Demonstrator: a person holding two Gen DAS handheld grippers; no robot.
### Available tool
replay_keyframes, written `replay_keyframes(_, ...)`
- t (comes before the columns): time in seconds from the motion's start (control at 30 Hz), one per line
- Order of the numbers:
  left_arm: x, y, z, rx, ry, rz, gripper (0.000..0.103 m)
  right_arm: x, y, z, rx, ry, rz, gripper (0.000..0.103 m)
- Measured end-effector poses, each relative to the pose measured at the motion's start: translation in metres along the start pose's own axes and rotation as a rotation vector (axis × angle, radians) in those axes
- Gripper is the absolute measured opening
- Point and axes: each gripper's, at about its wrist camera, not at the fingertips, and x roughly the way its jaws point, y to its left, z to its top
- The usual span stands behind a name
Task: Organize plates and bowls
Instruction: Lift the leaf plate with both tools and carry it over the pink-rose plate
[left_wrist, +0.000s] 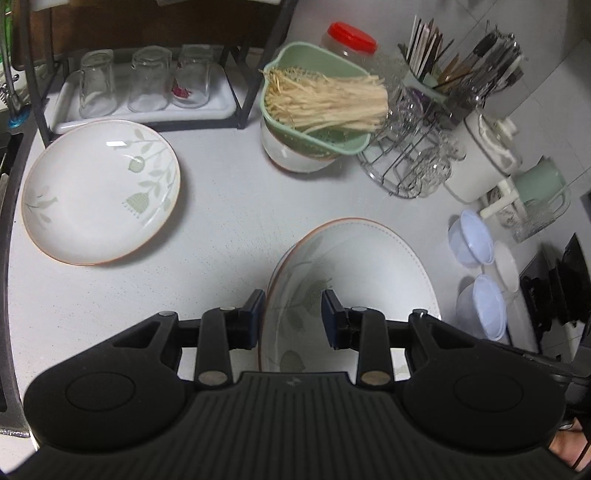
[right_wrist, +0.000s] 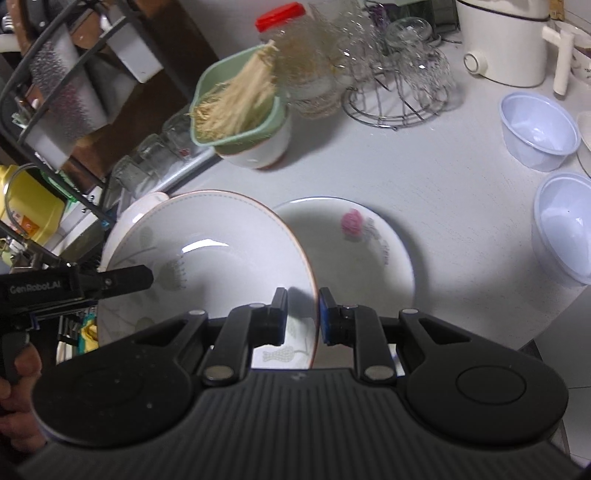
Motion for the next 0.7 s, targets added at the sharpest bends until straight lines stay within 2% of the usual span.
replay_keyframes(0.17,0.031,-0.02,0.0,0.051,0.032,0.066,0.037,0.017,-0.019,-0.003,-0.002,0.026,-0.04,0.021)
replay_keyframes(0.3,0.048,-0.025,0.001,0.032,0.054,0.091,0.037,0.025,-0.033,-0.005,0.013,0.041,-0.041,0.021)
replay_keyframes(0.47,0.062,-0.037,0.001,0.056,0.064,0.118,0.037,0.024,-0.045,-0.001,0.027,0.034,-0.028,0.021)
replay_keyframes(0.7,0.073,-0.039,-0.002,0.032,0.074,0.15,0.037,0.029,-0.052,0.002,-0.02,0.035,-0.029,0.021)
